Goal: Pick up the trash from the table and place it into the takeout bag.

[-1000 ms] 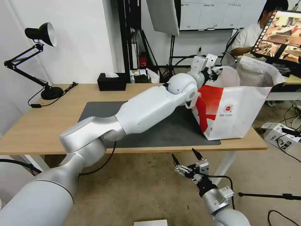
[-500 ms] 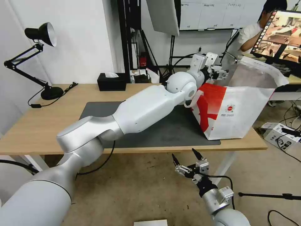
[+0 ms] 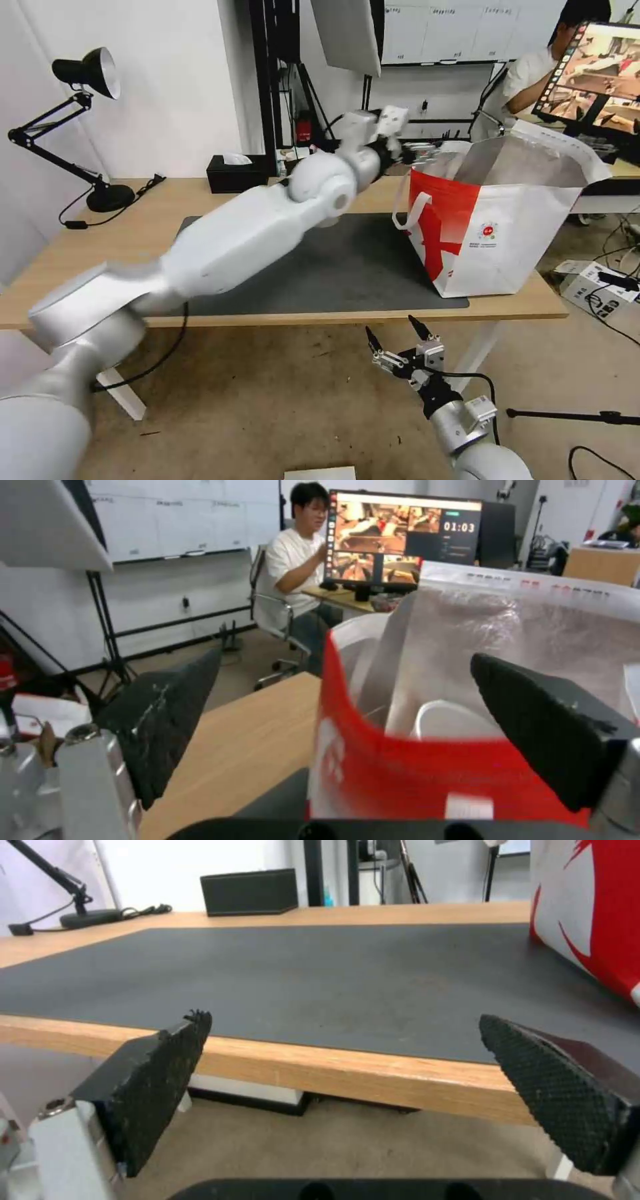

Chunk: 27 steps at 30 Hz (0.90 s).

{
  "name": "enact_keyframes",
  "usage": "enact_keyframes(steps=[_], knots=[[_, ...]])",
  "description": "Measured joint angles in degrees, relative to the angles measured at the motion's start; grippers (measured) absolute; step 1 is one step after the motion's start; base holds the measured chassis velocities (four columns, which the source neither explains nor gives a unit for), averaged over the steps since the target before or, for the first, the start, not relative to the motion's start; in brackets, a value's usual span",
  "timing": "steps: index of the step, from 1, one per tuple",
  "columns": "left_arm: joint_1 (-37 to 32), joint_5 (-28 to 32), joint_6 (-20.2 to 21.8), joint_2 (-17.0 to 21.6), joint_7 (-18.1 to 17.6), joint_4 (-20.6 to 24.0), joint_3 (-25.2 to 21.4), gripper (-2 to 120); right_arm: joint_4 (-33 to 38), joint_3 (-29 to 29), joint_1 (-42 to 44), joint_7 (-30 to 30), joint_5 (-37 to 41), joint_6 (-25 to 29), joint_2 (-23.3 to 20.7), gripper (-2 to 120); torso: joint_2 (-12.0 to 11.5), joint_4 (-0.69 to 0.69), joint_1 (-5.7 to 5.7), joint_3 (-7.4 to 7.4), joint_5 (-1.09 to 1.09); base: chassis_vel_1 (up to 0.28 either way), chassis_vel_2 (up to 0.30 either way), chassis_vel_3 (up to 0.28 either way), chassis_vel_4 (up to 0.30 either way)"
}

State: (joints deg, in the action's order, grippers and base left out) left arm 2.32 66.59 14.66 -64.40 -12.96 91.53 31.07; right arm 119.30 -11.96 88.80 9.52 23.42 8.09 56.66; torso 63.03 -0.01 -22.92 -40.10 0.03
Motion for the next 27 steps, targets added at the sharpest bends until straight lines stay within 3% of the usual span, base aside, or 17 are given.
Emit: enact_keyframes(steps=[1, 4, 9, 12, 13, 16, 18, 20, 21, 25, 27], knots=[[0.0, 0.0, 0.0, 0.0, 0.0, 0.0, 0.0, 100, 0.0, 0.0, 0.0, 0.0, 0.0, 0.0, 0.0, 100, 0.0, 0.00, 0.00, 0.00, 0.00, 0.000, 0.000, 0.000, 0.000], [-3.6, -0.2, -3.3, 5.8, 2.2, 3.3, -1.3, 100, 0.0, 0.0, 0.0, 0.0, 0.0, 0.0, 0.0, 100, 0.0, 0.01, 0.00, 0.00, 0.00, 0.000, 0.000, 0.000, 0.000], [-7.4, 0.0, -6.2, 10.1, 5.2, 5.3, -3.5, 100, 0.0, 0.0, 0.0, 0.0, 0.0, 0.0, 0.0, 100, 0.0, -0.01, 0.00, 0.00, 0.00, 0.000, 0.000, 0.000, 0.000], [-14.1, 0.2, -9.4, 14.9, 6.9, 8.8, -9.3, 100, 0.0, 0.0, 0.0, 0.0, 0.0, 0.0, 0.0, 100, 0.0, 0.01, 0.00, 0.00, -0.02, 0.000, 0.000, 0.000, 0.000], [-14.1, 0.2, -9.4, 14.9, 6.9, 8.8, -9.3, 100, 0.0, 0.0, 0.0, 0.0, 0.0, 0.0, 0.0, 100, 0.0, 0.01, 0.00, 0.00, -0.02, 0.000, 0.000, 0.000, 0.000], [-21.9, -2.7, -10.6, 18.1, 6.8, 12.2, -17.0, 100, 0.0, 0.0, 0.0, 0.0, 0.0, 0.0, 0.0, 100, 0.0, 0.01, 0.00, 0.00, -0.02, 0.000, 0.000, 0.000, 0.000], [-22.2, -2.8, -10.7, 18.2, 6.7, 12.3, -17.2, 100, 0.0, 0.0, 0.0, 0.0, 0.0, 0.0, 0.0, 100, 0.0, 0.01, 0.00, 0.01, -0.02, 0.000, 0.000, 0.000, 0.000], [-32.0, -4.6, -11.3, 21.3, 6.3, 16.0, -25.4, 100, 0.0, 0.0, 0.0, 0.0, 0.0, 0.0, 0.0, 100, 0.0, 0.02, 0.00, 0.01, -0.03, 0.000, 0.000, 0.000, 0.000], [-32.0, -4.6, -11.3, 21.3, 6.3, 16.0, -25.4, 100, 0.0, 0.0, 0.0, 0.0, 0.0, 0.0, 0.0, 100, 0.0, 0.02, 0.00, 0.01, -0.03, 0.000, 0.000, 0.000, 0.000], [-46.3, -7.2, -13.1, 25.4, 7.5, 19.3, -37.1, 100, 0.0, 0.0, 0.0, 0.0, 0.0, 0.0, 0.0, 100, 0.0, -0.03, 0.01, 0.01, -0.03, 0.000, 0.000, 0.000, 0.000], [-49.1, -7.9, -14.3, 26.0, 8.2, 19.4, -38.7, 100, 0.0, 0.0, 0.0, 0.0, 0.0, 0.0, 0.0, 100, 0.0, -0.03, 0.01, 0.01, -0.02, 0.000, 0.000, 0.000, 0.000]])
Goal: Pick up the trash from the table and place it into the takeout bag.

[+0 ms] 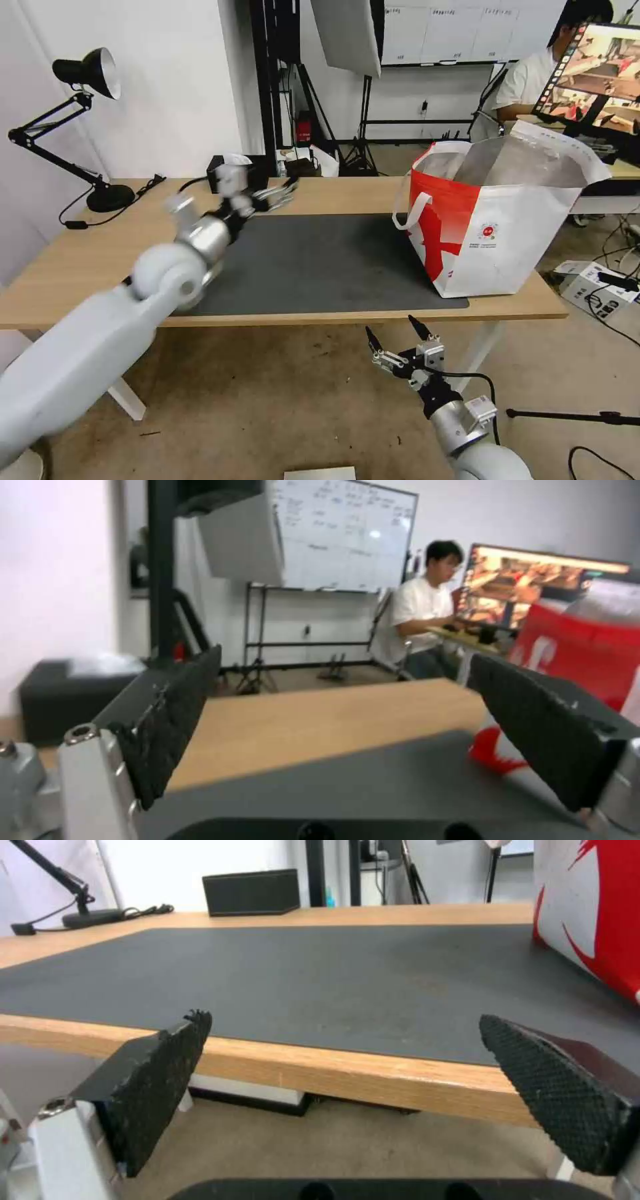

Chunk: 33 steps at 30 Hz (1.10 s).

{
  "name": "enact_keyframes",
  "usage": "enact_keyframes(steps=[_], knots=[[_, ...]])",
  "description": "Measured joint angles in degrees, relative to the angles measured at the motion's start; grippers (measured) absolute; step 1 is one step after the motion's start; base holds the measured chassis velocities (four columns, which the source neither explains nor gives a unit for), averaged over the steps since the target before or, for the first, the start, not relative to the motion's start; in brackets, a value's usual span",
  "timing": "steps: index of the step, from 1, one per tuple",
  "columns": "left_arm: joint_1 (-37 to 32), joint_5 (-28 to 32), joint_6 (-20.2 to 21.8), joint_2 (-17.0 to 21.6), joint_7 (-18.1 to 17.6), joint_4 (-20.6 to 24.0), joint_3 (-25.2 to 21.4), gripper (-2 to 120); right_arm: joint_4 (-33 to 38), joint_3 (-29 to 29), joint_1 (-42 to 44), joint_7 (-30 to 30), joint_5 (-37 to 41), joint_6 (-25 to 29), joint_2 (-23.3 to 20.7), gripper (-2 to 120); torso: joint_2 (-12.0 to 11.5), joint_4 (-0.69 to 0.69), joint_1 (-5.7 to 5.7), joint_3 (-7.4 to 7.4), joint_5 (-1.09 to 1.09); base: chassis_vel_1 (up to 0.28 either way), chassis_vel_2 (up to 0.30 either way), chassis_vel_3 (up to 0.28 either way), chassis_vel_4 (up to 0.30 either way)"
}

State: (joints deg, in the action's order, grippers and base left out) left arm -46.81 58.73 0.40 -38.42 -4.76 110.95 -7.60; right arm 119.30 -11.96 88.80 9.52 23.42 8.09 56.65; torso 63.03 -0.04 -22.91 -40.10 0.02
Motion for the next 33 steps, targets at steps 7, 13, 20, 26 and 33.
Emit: enact_keyframes(steps=[7, 13, 20, 26, 33], knots=[[-11.6, -4.9, -0.5, -0.9, 1.2, 1.3, -7.2, 100, 0.0, 0.0, 0.0, 0.0, 0.0, 0.0, 0.0, 100, 0.0, 0.02, 0.00, 0.00, -0.02, 0.000, 0.000, 0.000, 0.000], [-22.5, -11.3, -4.0, -5.7, -0.1, 2.3, -16.0, 100, 0.0, 0.0, 0.0, 0.0, 0.0, 0.0, 0.0, 100, 0.0, 0.04, -0.01, 0.00, -0.03, 0.000, 0.000, 0.000, 0.000], [-32.6, -15.0, -8.0, -9.7, -0.4, 3.0, -22.9, 100, 0.0, 0.0, 0.0, 0.0, 0.0, 0.0, 0.0, 100, 0.0, 0.05, -0.01, 0.00, -0.03, 0.000, 0.000, 0.000, 0.000], [-42.7, -18.9, -10.7, -16.5, 1.8, 5.7, -28.2, 100, 0.0, 0.0, 0.0, 0.0, 0.0, 0.0, 0.0, 100, 0.0, 0.05, -0.01, 0.00, -0.02, 0.000, 0.000, 0.000, 0.000], [-51.3, -24.3, -12.7, -23.6, 4.7, 6.6, -31.7, 100, 0.0, 0.0, 0.0, 0.0, 0.0, 0.0, 0.0, 100, 0.0, 0.04, 0.00, 0.00, -0.02, 0.000, 0.000, 0.000, 0.000]])
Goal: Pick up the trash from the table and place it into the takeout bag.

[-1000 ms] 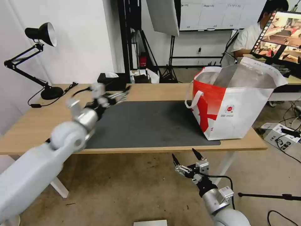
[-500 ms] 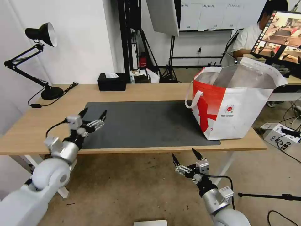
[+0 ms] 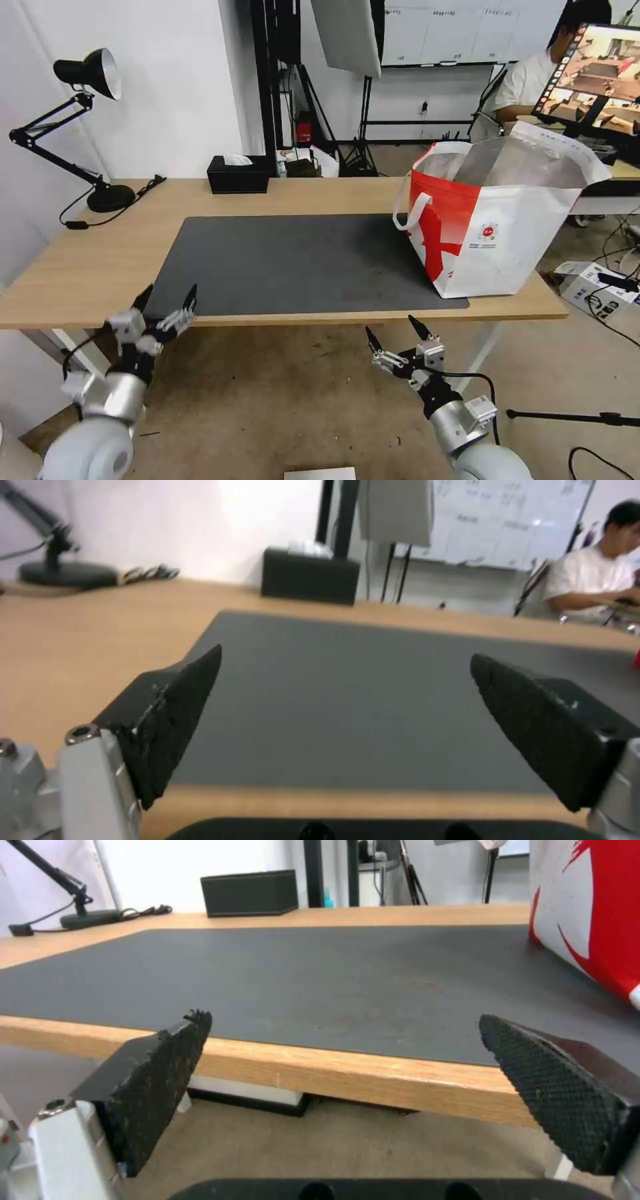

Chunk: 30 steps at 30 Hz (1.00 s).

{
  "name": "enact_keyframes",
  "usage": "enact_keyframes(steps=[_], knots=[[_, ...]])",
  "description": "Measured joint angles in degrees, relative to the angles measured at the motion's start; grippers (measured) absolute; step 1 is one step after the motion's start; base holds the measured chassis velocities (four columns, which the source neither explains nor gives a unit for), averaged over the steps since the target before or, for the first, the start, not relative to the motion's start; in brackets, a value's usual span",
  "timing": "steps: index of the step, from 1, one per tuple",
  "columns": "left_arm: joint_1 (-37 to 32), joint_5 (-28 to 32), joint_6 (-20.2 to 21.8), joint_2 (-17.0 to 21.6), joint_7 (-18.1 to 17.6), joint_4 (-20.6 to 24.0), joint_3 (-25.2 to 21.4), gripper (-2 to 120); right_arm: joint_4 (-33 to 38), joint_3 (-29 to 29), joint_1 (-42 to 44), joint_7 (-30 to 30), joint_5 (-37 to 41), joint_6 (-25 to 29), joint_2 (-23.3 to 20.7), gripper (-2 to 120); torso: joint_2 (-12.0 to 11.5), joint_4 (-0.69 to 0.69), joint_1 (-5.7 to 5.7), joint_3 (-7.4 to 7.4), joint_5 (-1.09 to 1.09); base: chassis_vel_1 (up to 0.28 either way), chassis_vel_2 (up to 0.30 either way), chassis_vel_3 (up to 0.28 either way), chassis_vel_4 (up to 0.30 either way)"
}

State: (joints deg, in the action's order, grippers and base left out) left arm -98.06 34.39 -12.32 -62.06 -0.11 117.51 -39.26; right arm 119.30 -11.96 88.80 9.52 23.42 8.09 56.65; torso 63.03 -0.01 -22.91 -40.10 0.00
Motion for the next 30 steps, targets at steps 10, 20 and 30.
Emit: enact_keyframes(steps=[10, 20, 30], knots=[[-4.9, -1.8, -3.7, -4.8, 5.7, -1.6, -1.4, 100, 0.0, 0.0, 0.0, 0.0, 0.0, 0.0, 0.0, 100, 0.0, 0.01, 0.00, 0.00, 0.00, 0.000, 0.000, 0.000, 0.000], [-4.1, -2.9, -5.3, -5.3, 6.4, -2.1, -1.2, 100, 0.0, 0.0, 0.0, 0.0, 0.0, 0.0, 0.0, 100, 0.0, 0.01, -0.01, 0.00, 0.00, 0.000, 0.000, 0.000, 0.000], [-3.8, -2.7, -5.3, -5.3, 6.3, -2.2, -1.2, 100, 0.0, 0.0, 0.0, 0.0, 0.0, 0.0, 0.0, 100, 0.0, 0.01, -0.01, -0.01, 0.00, 0.000, 0.000, 0.000, 0.000]])
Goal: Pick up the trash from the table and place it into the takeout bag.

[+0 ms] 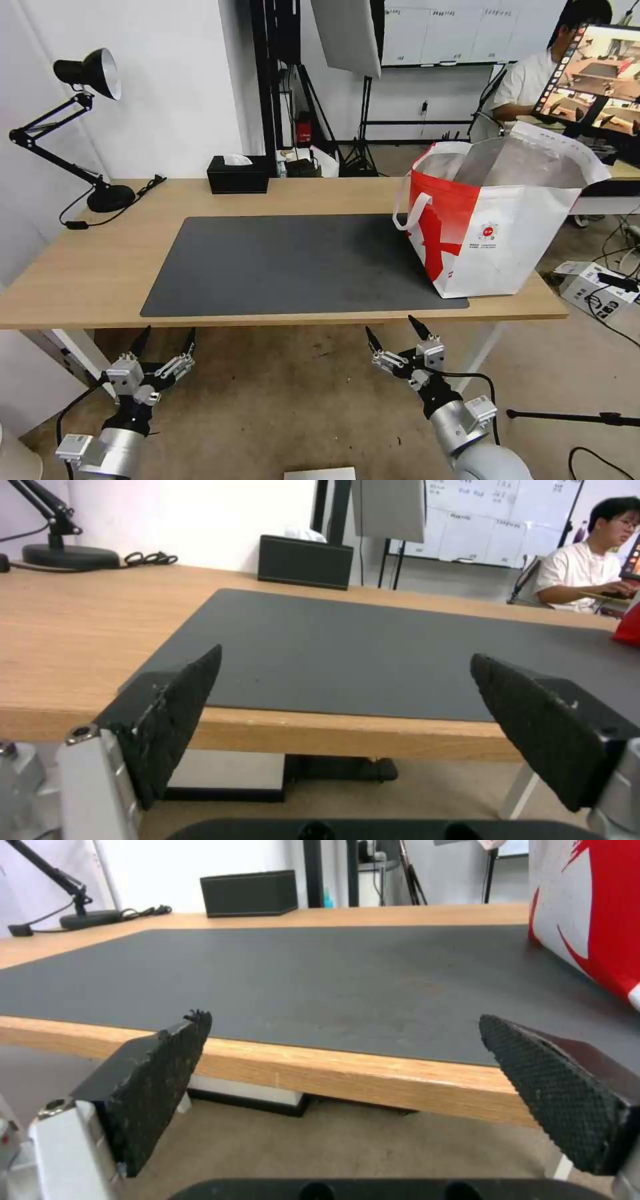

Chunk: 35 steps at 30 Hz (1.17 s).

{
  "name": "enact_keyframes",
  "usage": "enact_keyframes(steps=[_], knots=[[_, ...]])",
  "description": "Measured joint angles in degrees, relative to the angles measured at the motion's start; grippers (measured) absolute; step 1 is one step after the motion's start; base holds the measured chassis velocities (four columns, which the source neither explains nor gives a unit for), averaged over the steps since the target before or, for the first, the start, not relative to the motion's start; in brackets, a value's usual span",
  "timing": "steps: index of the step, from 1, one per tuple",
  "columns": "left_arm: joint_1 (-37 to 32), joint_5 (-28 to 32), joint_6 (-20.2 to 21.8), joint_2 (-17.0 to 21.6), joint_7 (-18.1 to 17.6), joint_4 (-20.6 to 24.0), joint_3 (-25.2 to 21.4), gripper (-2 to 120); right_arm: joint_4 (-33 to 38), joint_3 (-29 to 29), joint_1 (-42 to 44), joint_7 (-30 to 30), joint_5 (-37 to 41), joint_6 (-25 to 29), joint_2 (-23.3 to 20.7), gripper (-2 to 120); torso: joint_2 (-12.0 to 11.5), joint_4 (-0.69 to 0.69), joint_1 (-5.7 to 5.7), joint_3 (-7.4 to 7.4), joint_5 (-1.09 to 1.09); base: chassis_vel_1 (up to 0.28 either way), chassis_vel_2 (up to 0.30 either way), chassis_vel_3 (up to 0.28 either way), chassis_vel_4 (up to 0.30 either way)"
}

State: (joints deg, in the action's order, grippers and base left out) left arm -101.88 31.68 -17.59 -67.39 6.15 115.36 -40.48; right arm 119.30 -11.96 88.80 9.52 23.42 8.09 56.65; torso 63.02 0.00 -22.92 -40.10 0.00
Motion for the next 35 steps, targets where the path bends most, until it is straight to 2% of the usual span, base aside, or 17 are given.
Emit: enact_keyframes(steps=[35], knots=[[0.1, 0.1, 0.2, 0.1, -0.2, 0.0, 0.1, 100, 0.0, 0.0, 0.0, 0.0, 0.0, 0.0, 0.0, 100, 0.0, 0.00, 0.00, 0.00, 0.00, 0.000, 0.000, 0.000, 0.000]])
